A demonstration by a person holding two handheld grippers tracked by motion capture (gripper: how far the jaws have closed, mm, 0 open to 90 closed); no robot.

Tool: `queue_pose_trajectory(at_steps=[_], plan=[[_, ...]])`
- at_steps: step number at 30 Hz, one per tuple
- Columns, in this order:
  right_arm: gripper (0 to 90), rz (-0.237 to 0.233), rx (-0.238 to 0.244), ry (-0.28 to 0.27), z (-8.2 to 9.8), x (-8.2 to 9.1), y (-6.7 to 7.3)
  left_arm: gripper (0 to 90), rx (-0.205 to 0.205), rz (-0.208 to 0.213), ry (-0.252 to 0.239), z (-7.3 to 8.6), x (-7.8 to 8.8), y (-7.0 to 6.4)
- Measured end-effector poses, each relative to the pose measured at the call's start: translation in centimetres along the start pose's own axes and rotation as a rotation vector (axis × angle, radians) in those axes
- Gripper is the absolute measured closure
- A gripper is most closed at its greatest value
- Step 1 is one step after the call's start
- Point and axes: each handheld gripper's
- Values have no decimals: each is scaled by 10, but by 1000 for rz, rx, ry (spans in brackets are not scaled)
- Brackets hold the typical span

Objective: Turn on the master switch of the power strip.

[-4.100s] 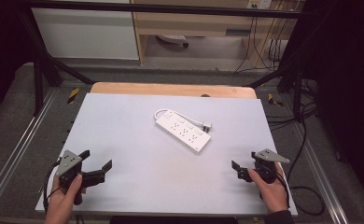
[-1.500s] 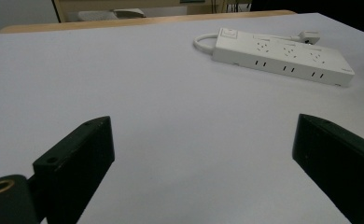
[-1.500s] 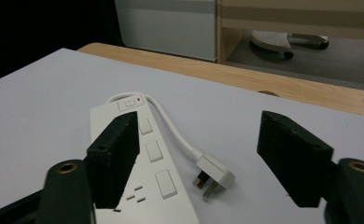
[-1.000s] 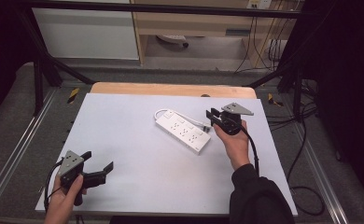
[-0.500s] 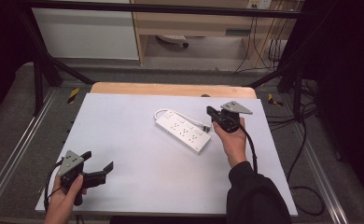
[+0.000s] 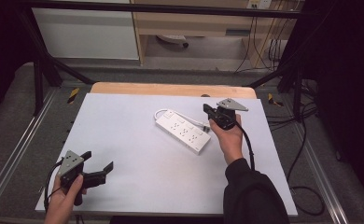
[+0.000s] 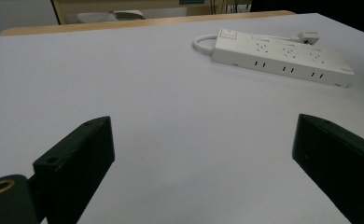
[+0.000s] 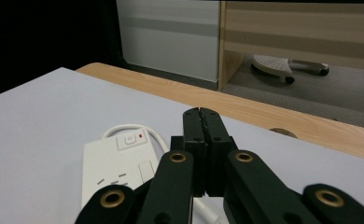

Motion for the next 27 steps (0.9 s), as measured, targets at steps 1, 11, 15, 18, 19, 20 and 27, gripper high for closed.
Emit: queue_pose_trajectory(at_steps=[1, 11, 15, 18, 19, 20, 27], plan=[[900, -4, 2, 6, -1, -4, 3, 56, 0, 0, 0, 0, 0, 0], [900, -28, 11, 25, -8, -23, 17, 56, 0, -8, 5, 0, -1, 0], [900, -33, 13, 34, -11, -31, 22, 56, 3, -7, 7, 0, -1, 1], [900, -27, 9, 37, -14, -36, 25, 56, 3, -5, 8, 0, -1, 1], [900, -24, 8, 39, -15, -38, 27, 57, 3, -5, 8, 0, -1, 1], [900, -24, 15, 44, -17, -43, 29, 57, 3, -5, 8, 0, -1, 1], [900, -27, 29, 57, -21, -57, 35, 57, 8, -4, 8, 0, -2, 1]])
Point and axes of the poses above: each handheld gripper's, and its own axes: x roughly backward along the jaws, z roughly out of its underside, y roughly to its left, and after that the axes turned 1 degree about x, right-handed
